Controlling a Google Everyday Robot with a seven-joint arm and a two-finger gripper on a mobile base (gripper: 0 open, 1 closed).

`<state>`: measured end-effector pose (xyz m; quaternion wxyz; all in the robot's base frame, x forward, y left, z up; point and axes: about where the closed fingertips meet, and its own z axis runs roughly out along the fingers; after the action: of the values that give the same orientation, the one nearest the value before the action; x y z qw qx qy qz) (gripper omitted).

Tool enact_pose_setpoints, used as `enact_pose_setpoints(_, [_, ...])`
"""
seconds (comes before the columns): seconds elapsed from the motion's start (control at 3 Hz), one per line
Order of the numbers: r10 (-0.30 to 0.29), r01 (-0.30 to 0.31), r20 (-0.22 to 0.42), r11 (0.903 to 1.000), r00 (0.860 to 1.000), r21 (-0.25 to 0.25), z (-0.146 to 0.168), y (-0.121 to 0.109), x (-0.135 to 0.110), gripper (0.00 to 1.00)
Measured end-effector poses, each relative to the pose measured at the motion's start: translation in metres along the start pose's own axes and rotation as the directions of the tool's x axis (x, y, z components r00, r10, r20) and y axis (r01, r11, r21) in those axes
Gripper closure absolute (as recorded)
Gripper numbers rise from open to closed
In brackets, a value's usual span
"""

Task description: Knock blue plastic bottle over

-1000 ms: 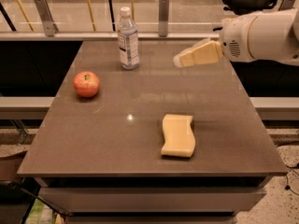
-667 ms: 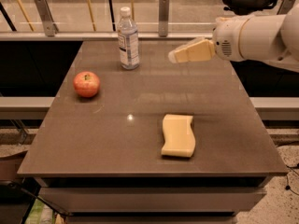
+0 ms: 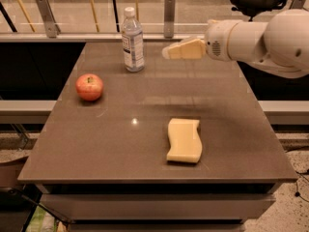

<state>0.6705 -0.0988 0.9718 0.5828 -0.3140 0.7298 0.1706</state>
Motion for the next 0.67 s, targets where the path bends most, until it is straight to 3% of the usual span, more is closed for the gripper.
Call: enact_pose_setpoints(0.67, [0.023, -0.023, 0.005, 0.9997, 1.0, -0.007, 0.052, 0.003, -0.012, 0.0])
